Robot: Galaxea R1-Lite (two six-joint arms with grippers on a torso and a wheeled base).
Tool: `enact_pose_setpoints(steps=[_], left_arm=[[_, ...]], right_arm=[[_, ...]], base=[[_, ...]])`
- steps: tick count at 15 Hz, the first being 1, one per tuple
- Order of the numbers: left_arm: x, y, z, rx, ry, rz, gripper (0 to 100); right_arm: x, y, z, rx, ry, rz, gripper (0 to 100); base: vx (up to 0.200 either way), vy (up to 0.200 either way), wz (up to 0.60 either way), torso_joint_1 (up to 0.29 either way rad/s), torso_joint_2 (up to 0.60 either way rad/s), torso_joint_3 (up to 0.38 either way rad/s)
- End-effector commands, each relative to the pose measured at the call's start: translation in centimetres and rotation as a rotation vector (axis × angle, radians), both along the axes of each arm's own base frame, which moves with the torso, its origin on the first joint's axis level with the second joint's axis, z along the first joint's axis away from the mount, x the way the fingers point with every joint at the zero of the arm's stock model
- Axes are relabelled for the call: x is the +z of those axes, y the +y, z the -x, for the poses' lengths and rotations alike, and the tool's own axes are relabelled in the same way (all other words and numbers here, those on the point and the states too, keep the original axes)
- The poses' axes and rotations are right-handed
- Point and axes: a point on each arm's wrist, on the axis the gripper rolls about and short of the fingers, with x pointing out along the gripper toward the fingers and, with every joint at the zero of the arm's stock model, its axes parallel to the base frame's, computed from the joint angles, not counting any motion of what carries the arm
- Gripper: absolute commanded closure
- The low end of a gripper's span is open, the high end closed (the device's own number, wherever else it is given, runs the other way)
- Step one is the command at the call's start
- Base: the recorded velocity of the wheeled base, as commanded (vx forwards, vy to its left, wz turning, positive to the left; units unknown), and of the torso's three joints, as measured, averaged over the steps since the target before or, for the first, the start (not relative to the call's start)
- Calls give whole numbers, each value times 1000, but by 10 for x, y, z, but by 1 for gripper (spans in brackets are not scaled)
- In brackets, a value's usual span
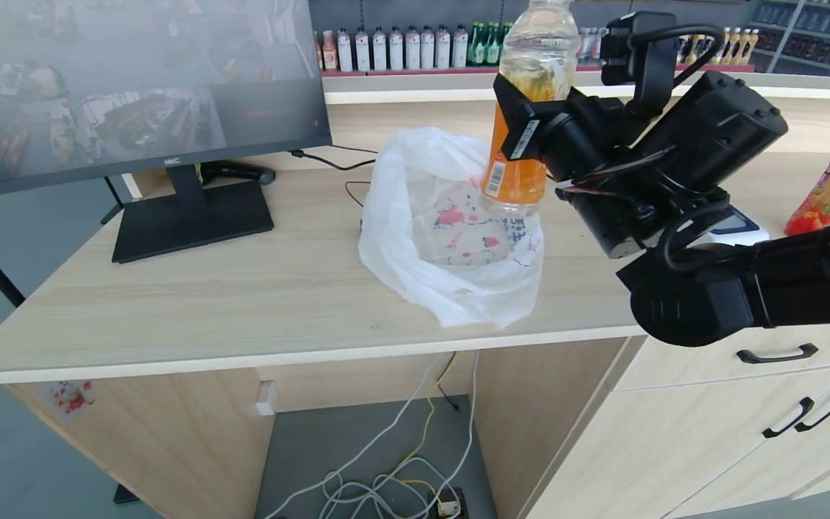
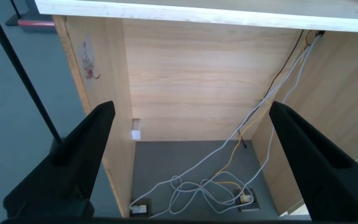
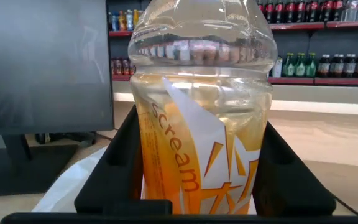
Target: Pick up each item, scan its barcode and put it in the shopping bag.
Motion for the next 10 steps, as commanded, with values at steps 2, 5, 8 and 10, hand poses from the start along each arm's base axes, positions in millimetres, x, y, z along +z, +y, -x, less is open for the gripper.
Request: enact_pose_setpoints(steps=[2, 5, 8, 10], left_arm=[[0, 0, 0, 0, 0, -1, 0], [0, 0, 0, 2, 0, 1, 0], [0, 0, 0, 0, 0, 2, 0], [0, 0, 0, 0, 0, 2, 0]], right_arm=[[-23, 18, -23, 5, -2, -4, 100], [-31, 25, -35, 5, -3, -5, 100], [-35, 31, -45, -2, -11, -15, 100], [-39, 34, -49, 1, -2, -10, 100]], base=[[0, 0, 0, 0, 0, 0], [0, 0, 0, 0, 0, 0], [0, 0, 0, 0, 0, 0], [0, 0, 0, 0, 0, 0]])
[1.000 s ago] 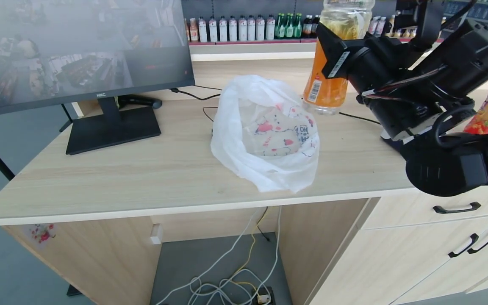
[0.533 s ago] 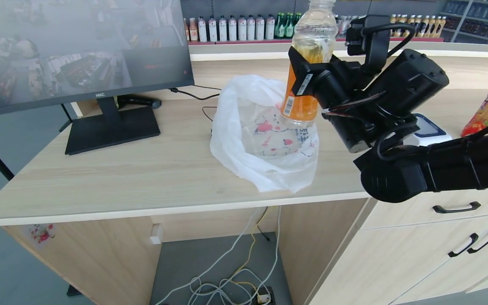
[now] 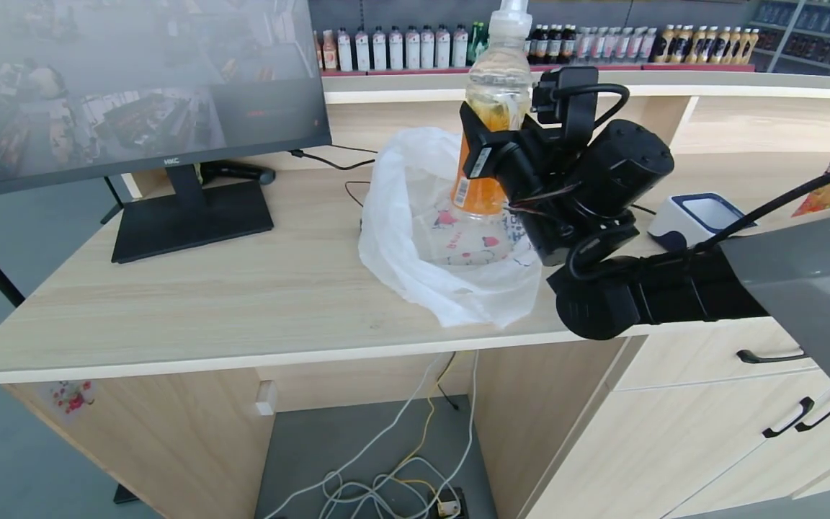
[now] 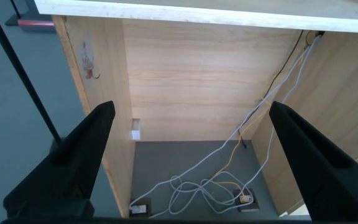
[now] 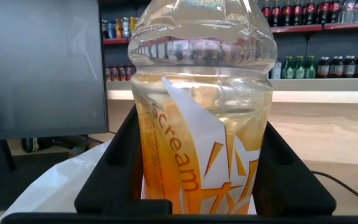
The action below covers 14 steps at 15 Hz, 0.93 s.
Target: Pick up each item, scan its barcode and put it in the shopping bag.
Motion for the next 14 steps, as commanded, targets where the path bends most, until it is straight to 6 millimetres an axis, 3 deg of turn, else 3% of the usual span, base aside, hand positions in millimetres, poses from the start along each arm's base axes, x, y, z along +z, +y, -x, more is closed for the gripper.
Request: enact_pose_setpoints(steps=[1, 4, 11, 14], left_arm=[[0, 0, 0, 0, 0, 1, 0], [0, 0, 0, 0, 0, 1, 0], [0, 0, 0, 0, 0, 1, 0], [0, 0, 0, 2, 0, 3, 0]], right_arm=[[-12, 5, -7, 3, 27, 17, 100], [-18, 7, -16, 9, 50, 22, 100], [-9, 23, -52, 10, 71, 13, 100], [-41, 32, -71, 1, 139, 53, 100]], base=[[0, 0, 0, 0, 0, 0], [0, 0, 0, 0, 0, 0], [0, 0, 0, 0, 0, 0], [0, 0, 0, 0, 0, 0]])
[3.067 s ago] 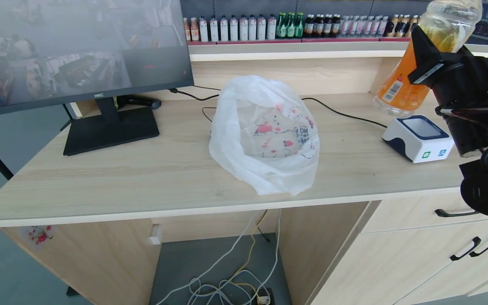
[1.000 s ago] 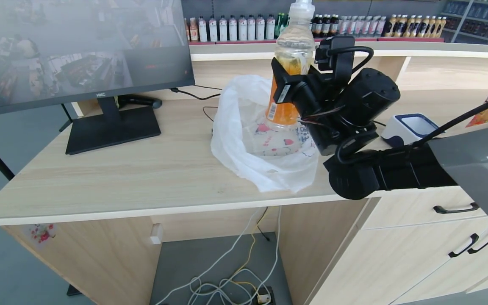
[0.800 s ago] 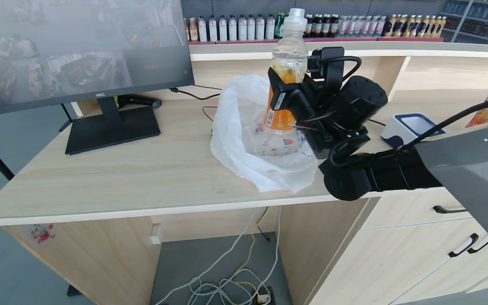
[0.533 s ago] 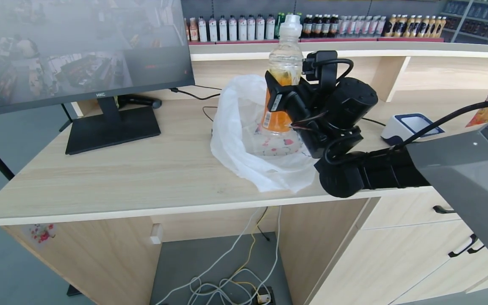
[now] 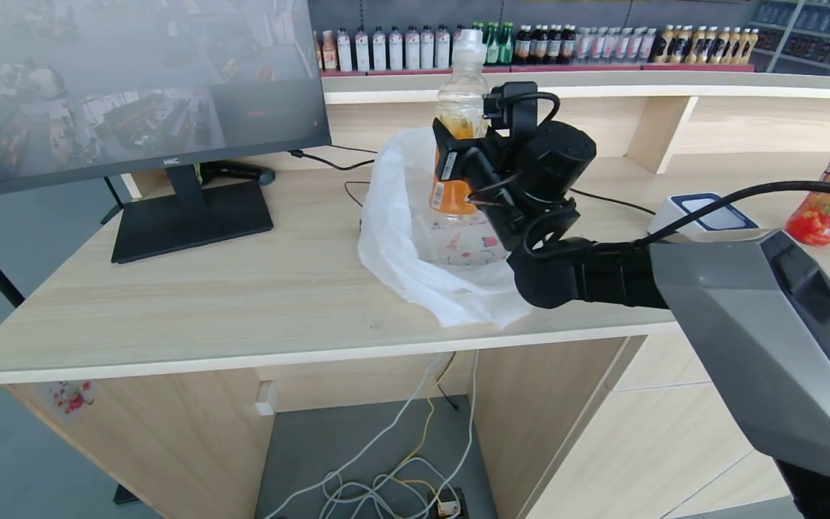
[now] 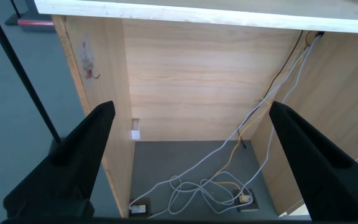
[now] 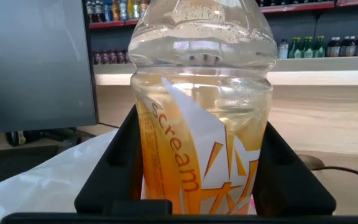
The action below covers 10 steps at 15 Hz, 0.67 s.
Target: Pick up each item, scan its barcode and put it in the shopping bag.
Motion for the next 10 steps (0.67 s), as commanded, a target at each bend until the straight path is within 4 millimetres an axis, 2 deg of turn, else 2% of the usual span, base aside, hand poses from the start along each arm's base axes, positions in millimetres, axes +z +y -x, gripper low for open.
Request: enact_pose_setpoints(steps=[1, 4, 10], left_arm=[[0, 0, 0, 0, 0, 0, 0], [0, 0, 0, 1, 0, 3, 0], [0, 0, 0, 0, 0, 2, 0]], right_arm=[[-38, 9, -17, -5, 66, 40, 100], [-48, 10, -21, -2, 83, 53, 100], [-48, 7, -22, -9, 82, 52, 100]], base=[[0, 0, 0, 0, 0, 0], [0, 0, 0, 0, 0, 0], [0, 0, 0, 0, 0, 0]])
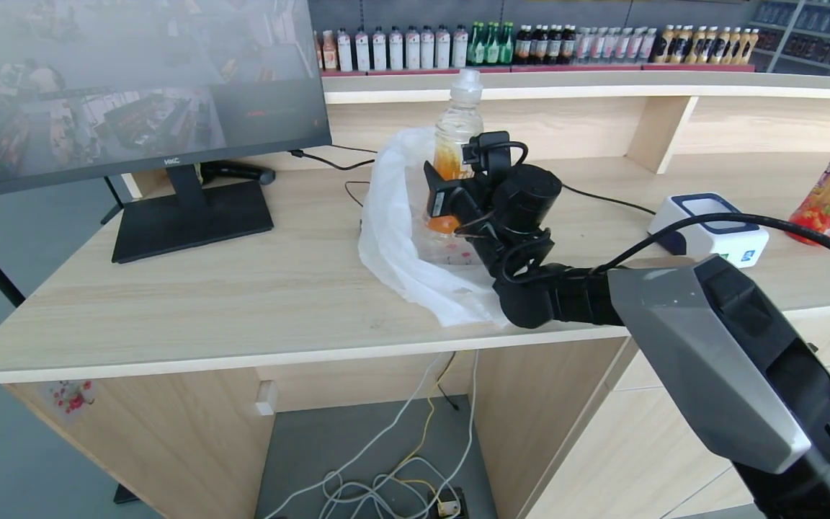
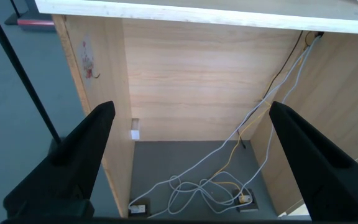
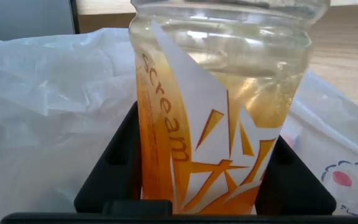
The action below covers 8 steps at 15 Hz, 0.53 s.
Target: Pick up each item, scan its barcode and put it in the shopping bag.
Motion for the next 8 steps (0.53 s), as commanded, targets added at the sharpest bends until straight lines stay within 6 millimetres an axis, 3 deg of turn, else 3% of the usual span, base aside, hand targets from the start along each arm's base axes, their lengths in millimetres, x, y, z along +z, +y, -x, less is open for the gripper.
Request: enact_pose_setpoints(steps=[1, 8], left_arm=[[0, 0, 0, 2, 0, 0, 0], [0, 0, 0, 0, 0, 0, 0]], right_arm=[[-1, 1, 0, 1, 3, 3, 100], [2, 1, 1, 3, -1, 0, 100]], base=[[0, 0, 0, 0, 0, 0], [0, 0, 0, 0, 0, 0]])
